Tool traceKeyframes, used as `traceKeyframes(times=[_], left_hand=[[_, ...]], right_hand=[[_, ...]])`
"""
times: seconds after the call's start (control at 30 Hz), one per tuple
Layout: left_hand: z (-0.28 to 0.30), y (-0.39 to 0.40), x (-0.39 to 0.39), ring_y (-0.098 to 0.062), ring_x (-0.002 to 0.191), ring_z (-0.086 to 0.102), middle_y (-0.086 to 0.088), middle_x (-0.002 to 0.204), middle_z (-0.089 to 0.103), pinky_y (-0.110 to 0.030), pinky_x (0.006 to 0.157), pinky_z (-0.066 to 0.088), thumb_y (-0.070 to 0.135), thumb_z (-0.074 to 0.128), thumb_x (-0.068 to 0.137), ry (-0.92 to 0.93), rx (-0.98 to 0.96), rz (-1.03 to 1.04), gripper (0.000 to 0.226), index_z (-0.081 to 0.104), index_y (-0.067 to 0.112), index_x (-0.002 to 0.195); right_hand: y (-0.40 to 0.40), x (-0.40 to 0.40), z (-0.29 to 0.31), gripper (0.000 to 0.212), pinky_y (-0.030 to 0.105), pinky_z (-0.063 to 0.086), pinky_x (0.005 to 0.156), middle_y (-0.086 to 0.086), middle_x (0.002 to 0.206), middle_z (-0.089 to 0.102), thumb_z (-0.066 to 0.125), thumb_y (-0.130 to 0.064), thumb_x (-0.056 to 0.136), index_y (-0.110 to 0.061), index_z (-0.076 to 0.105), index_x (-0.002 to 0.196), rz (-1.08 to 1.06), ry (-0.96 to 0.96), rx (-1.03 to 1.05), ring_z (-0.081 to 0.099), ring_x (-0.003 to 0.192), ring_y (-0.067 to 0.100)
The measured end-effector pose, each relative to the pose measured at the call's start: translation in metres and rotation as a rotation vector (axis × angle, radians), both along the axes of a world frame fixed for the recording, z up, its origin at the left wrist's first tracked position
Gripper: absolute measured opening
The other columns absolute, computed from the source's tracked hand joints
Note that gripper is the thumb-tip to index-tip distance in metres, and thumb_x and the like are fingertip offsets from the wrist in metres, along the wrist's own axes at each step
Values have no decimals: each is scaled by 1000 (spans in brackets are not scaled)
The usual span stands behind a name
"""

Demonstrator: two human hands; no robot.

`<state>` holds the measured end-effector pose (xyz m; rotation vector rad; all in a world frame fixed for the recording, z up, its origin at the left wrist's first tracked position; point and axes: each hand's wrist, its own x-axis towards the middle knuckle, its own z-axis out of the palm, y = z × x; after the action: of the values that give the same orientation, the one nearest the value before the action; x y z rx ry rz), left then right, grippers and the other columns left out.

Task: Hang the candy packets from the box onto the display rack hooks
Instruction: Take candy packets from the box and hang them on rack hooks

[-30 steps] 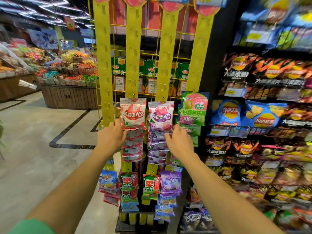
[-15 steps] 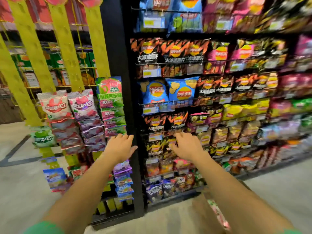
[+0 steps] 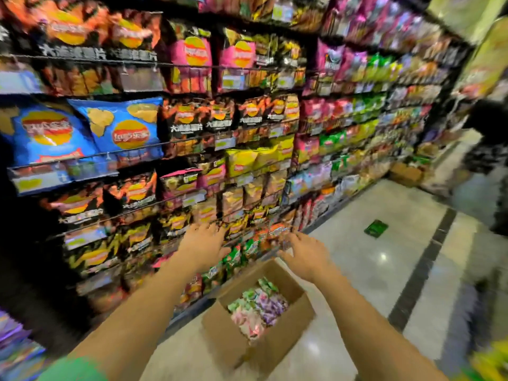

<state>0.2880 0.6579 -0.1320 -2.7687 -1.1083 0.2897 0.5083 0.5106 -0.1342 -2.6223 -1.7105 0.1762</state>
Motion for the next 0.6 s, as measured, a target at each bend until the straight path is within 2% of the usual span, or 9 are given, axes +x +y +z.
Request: traceKeyframes(times=[0.1, 0.2, 0.4, 0.5, 0.6], left_hand=[[-21, 26, 72, -33, 147, 35, -11, 161, 35, -51, 118, 31, 60, 30, 105, -1, -61, -38, 70, 25, 16, 159], [-42, 56, 137, -32, 140, 43, -10, 153, 45, -54, 115, 35, 61, 30, 104, -36, -88, -65, 64, 33, 18, 151], [-64, 96, 231, -34, 141, 41, -11, 156, 41, -52, 112, 38, 62, 26, 104, 9, -132, -68, 69, 27, 17, 156], [-77, 117, 258, -33, 139, 43, -10, 155, 42, -50, 110, 38, 64, 25, 103, 21, -156, -46, 70, 27, 18, 156], [-87, 137, 275, -32, 147, 36, -10, 163, 33, -50, 115, 35, 63, 26, 104, 12, -209, 38, 71, 22, 19, 159]], right_hand=[[7, 62, -13, 67, 44, 38, 112, 7, 158, 40, 42, -58, 101, -20, 32, 155, -47, -1, -24, 41, 142, 29], [22, 121, -22, 69, 45, 31, 118, 7, 162, 34, 42, -59, 101, -23, 26, 158, -93, 4, -61, 32, 148, 28], [65, 209, -31, 70, 44, 24, 121, 6, 165, 28, 40, -59, 102, -22, 23, 159, -112, -11, -138, 26, 151, 28], [94, 243, -43, 71, 44, 26, 121, 7, 164, 29, 41, -59, 101, -22, 24, 159, -81, 9, -166, 28, 150, 29], [126, 269, -59, 70, 46, 28, 119, 8, 163, 32, 41, -61, 100, -20, 29, 156, -37, 18, -198, 31, 148, 30]])
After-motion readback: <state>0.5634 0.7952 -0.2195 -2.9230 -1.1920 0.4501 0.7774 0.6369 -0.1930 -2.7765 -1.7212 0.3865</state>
